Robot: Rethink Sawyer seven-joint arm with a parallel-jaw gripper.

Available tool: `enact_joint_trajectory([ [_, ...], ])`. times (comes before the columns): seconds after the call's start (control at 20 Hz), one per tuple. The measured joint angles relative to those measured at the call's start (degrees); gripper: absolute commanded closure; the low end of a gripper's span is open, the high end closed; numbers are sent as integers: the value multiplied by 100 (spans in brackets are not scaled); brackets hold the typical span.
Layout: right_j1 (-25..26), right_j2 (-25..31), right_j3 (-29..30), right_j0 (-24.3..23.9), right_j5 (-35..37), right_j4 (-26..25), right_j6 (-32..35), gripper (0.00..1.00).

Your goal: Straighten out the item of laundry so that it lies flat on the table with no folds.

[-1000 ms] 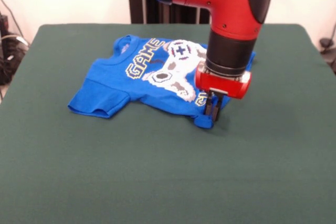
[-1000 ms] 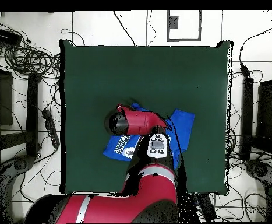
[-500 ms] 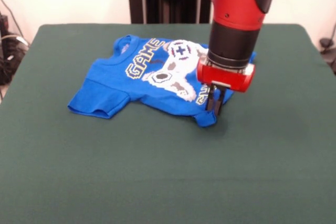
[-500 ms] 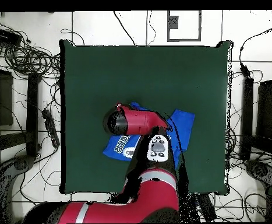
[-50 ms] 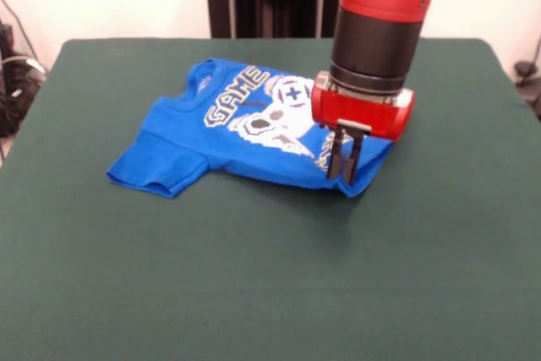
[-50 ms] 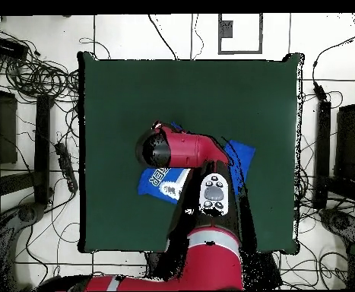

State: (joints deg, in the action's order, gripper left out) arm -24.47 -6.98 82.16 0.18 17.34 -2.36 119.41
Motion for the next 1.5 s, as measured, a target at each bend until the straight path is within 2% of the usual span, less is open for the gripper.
enact_joint_trajectory([
  [0.7,347,137,-970,46,2,265,0,100],
  [1.5,732,152,-1523,152,6,340,0,100],
])
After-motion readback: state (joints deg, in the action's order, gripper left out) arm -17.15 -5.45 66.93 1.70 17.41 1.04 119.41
